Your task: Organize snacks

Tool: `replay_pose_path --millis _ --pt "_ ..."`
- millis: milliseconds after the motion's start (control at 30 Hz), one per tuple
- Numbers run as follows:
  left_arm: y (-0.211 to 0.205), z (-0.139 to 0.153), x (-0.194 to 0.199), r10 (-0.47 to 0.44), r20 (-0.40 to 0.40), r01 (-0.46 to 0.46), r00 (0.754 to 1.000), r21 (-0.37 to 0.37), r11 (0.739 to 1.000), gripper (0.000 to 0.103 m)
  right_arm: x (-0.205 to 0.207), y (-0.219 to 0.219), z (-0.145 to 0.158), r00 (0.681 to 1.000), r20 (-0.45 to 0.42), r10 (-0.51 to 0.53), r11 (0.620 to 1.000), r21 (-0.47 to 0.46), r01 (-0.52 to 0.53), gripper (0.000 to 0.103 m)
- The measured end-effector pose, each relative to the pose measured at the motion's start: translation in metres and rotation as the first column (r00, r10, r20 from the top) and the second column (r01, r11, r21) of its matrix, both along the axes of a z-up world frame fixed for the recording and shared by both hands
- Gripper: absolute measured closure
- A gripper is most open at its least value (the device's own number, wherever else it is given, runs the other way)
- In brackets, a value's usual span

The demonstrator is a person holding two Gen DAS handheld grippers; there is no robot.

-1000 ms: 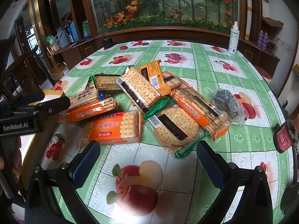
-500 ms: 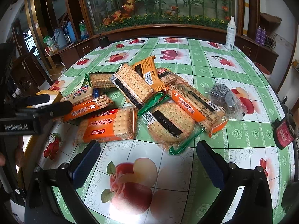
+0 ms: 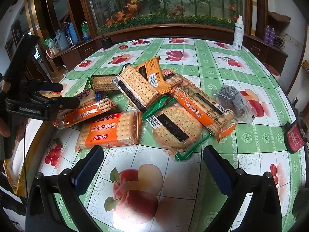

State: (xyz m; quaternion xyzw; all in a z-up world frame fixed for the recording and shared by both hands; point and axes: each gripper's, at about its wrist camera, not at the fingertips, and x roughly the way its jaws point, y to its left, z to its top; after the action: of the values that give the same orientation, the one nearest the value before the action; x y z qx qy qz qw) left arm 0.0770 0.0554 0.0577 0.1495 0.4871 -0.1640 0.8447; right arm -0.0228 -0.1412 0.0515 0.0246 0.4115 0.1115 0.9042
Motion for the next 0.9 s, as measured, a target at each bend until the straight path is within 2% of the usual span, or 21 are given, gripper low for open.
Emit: replay_pose_path --millis 200,400,767,900 --pt "0.008 -0.008 0.011 -0.051 -0.043 0.050 0.998 -0.011 0.999 0.007 0.003 0.004 -0.004 1.000 -0.016 0.008 1.000 -0.006 -0.008 0.001" --pt "0.006 -0.011 0.009 -0.178 -0.098 0.173 0.979 -0.055 0.983 0.007 0.007 0.005 -0.006 1.000 -0.021 0.006 1.000 -0.010 -0.006 0.001" --pt "0.009 -0.017 0.016 -0.229 -0.151 0.211 0.962 -0.125 0.969 0.007 0.011 0.012 -0.008 0.999 -0.031 0.017 1.000 -0.005 -0.017 0.001" --pt "0.015 -0.018 0.021 -0.216 -0.163 0.199 0.963 -0.117 0.973 0.007 0.011 0.013 -0.009 0.999 -0.031 0.020 1.000 -0.004 -0.020 0.001"
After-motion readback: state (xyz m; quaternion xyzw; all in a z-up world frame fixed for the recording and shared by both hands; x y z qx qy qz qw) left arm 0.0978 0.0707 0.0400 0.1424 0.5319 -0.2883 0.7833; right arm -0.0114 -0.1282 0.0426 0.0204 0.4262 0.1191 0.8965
